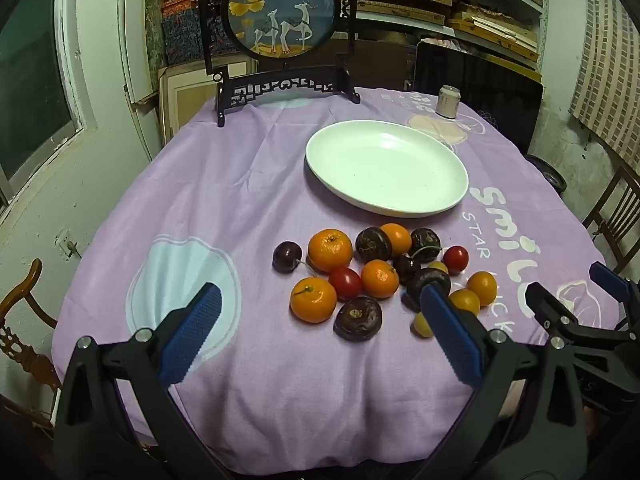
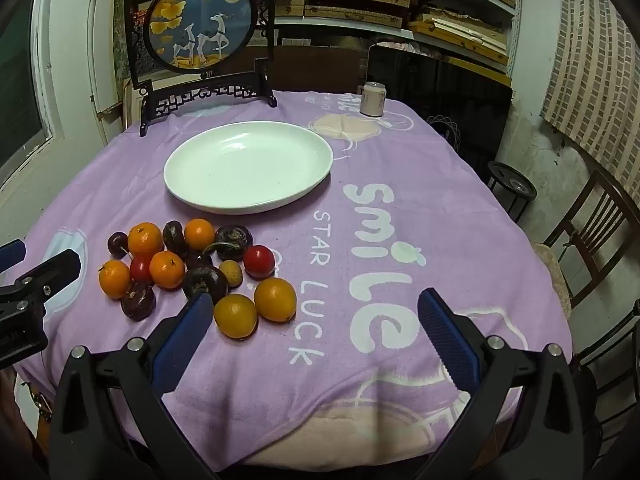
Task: Organize fruits
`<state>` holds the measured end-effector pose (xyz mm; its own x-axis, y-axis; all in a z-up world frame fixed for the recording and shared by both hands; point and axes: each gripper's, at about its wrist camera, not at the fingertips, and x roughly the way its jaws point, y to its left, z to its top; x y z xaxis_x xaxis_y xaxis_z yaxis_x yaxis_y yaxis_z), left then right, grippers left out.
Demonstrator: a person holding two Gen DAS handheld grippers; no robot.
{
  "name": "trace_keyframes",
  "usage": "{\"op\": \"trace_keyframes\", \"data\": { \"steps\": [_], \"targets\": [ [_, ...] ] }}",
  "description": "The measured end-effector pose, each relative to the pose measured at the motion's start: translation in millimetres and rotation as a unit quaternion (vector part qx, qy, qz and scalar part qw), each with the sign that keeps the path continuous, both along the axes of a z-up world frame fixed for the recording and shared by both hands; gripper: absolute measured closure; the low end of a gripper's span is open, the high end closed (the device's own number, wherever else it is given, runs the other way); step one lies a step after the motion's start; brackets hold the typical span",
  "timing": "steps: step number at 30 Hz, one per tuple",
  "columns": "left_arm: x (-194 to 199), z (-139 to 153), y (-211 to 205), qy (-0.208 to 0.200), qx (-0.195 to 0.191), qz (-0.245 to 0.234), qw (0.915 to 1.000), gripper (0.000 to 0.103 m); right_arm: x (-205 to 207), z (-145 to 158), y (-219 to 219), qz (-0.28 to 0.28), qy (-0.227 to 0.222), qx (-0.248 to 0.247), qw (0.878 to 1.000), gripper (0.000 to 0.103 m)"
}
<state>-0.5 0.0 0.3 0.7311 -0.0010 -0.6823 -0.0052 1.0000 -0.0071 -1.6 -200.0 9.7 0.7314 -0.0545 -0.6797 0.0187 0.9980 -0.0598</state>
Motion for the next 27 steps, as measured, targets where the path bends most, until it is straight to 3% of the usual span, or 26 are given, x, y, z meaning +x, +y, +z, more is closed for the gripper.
{"op": "trace_keyframes", "data": {
  "steps": [27],
  "targets": [
    [-3.9,0.1,-3.7,-0.003,0.006,-0.002,1.0000,0.002,-0.1,-2.9,2.0,0.000,0.004,0.004,1.000,0.001]
  ]
}}
